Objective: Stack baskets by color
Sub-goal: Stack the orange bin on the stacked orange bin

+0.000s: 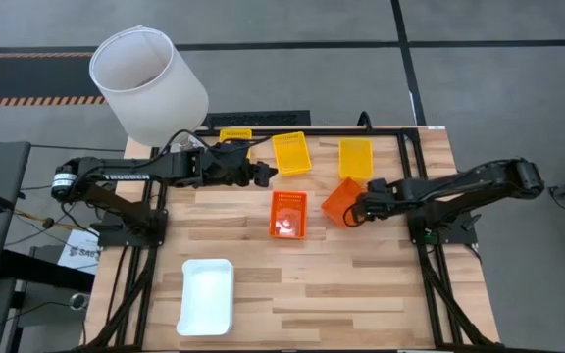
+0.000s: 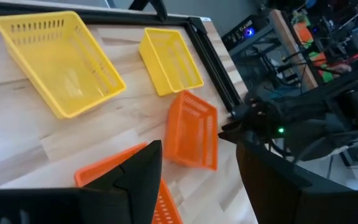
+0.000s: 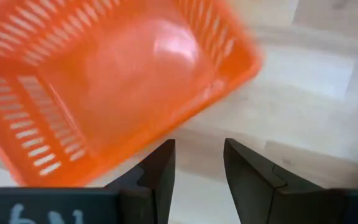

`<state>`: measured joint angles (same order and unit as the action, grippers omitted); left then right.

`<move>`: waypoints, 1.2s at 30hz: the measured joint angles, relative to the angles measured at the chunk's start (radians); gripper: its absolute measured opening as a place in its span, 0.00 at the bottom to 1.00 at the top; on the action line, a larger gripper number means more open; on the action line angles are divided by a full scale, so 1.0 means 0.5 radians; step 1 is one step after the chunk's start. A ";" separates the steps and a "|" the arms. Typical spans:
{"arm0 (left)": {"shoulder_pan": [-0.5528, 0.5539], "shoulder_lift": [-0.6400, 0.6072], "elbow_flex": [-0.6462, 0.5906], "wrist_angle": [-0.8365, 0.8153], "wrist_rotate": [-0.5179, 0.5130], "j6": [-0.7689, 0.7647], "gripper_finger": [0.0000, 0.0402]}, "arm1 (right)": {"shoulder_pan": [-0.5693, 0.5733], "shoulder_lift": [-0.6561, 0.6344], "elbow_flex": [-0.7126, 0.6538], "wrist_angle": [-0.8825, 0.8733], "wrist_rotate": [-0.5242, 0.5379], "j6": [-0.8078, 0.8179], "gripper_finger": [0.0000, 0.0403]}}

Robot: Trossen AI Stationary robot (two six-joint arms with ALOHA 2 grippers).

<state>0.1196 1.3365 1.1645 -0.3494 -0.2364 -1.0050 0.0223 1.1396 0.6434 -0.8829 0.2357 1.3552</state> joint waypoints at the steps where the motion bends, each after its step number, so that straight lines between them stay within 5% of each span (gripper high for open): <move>1: 0.000 0.000 0.000 0.000 -0.012 0.000 0.48 | -0.006 -0.029 0.007 -0.004 0.036 0.013 0.40; 9: 0.000 0.000 0.000 0.006 -0.045 -0.005 0.48 | -0.082 -0.131 0.012 0.020 0.187 0.303 0.40; 20: 0.000 0.001 -0.001 0.000 -0.043 0.035 0.48 | -0.084 0.216 0.012 0.280 0.160 0.372 0.39; 36: -0.001 0.002 -0.002 -0.013 -0.023 0.118 0.48 | -0.222 0.290 0.012 0.683 -0.017 -0.054 0.05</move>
<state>0.1192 1.3373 1.1637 -0.3561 -0.2478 -0.9459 -0.0887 1.2846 0.6495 -0.5413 0.2272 1.3282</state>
